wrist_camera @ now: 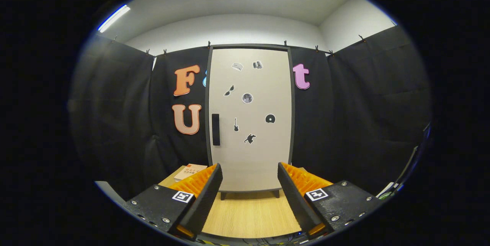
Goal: Open the shoe cabinet door, grab the shoes and put them into the shoe cabinet, then close the shoe cabinet door.
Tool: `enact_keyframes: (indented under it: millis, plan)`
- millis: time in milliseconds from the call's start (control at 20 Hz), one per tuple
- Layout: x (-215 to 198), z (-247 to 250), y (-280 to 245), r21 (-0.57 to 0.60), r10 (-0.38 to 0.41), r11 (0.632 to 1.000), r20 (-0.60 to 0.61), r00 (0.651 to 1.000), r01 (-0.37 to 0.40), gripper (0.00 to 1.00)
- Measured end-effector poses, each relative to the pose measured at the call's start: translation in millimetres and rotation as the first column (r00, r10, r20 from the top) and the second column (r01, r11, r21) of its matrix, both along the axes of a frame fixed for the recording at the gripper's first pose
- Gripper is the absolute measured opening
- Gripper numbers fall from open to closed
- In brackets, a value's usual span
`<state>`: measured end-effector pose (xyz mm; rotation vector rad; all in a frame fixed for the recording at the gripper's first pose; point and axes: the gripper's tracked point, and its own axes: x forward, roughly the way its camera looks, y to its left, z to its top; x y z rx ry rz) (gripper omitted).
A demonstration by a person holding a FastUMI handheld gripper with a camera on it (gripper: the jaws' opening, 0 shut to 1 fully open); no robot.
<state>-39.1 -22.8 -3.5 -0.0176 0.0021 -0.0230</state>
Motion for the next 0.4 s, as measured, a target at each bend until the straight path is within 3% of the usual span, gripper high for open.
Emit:
enact_keyframes:
  millis: [400]
  plan:
    - [-3.6,5.0,-0.3,-0.007,-0.002,1.0,0.002,1.0,0.002,0.92]
